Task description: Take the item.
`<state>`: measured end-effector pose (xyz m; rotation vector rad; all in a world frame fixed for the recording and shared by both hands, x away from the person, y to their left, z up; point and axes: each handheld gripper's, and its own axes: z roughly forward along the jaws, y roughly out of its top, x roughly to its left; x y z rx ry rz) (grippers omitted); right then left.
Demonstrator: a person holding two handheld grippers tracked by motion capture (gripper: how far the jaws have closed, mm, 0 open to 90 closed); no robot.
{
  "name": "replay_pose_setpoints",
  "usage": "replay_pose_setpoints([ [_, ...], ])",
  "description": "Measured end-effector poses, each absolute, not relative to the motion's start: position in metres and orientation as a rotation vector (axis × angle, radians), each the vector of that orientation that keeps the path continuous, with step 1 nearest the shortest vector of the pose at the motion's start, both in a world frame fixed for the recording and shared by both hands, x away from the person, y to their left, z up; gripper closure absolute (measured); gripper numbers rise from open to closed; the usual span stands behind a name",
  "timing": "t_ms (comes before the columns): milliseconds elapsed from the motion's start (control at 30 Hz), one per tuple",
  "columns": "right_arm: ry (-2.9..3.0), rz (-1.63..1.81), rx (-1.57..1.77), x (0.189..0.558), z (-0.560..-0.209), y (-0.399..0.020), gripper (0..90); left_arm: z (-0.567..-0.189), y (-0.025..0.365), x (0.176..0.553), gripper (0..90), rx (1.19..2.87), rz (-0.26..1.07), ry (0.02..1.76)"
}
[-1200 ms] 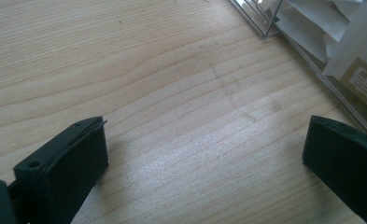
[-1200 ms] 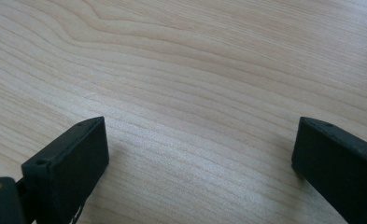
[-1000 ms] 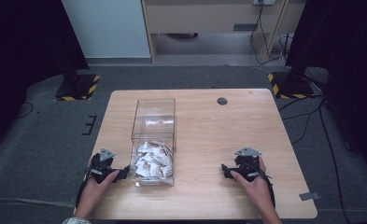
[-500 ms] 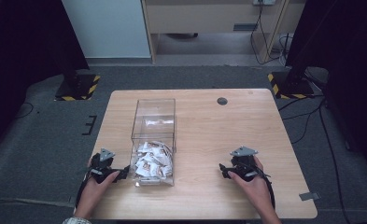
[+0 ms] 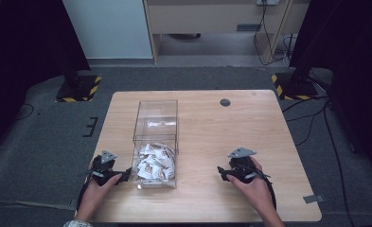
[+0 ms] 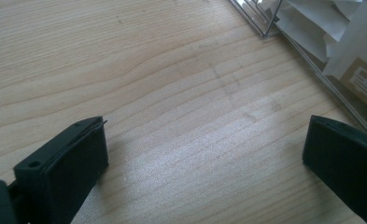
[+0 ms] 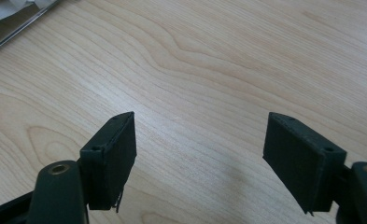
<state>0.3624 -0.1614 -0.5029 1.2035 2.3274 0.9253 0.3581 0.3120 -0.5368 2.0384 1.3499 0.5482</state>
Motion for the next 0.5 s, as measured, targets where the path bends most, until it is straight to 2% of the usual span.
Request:
replay_pose_setpoints([
  [500,2.341,0.925,1.171,0.362,-0.486,-0.155,28.7,-0.537,0.312,0.358,0.0,2.038,0.548,1.35],
])
